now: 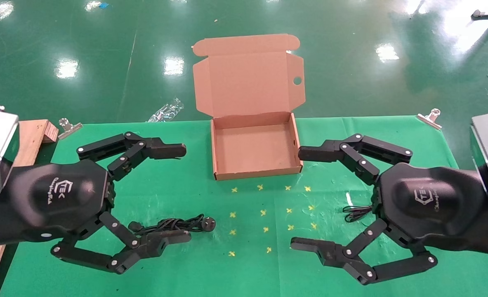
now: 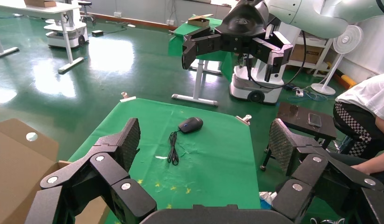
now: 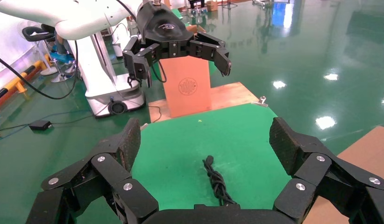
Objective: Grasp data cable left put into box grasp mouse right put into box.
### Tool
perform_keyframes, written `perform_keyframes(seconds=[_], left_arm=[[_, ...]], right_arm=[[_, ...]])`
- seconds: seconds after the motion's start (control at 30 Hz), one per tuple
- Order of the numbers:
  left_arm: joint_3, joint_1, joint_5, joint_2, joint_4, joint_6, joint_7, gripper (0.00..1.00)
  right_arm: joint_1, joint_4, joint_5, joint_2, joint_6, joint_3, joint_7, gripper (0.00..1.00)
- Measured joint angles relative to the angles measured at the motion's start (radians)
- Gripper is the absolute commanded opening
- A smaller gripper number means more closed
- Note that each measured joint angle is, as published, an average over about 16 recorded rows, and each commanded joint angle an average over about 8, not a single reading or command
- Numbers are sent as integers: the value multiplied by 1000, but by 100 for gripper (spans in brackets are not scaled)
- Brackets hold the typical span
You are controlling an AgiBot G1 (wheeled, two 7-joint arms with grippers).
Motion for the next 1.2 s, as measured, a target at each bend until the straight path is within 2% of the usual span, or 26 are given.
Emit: perform_keyframes(seconds=[0.9, 1.03, 1.2], left_arm=[[1, 0, 8, -2, -4, 1, 5, 100], [15, 4, 60, -6, -16, -7, 28, 100], [55, 7, 200, -3, -36, -40, 71, 100]], right_arm=[[0, 0, 0, 0, 0, 0, 0, 100], [-4, 1, -12, 9, 1, -1, -2, 100], [-27, 5, -57, 43, 16, -9, -6, 100]])
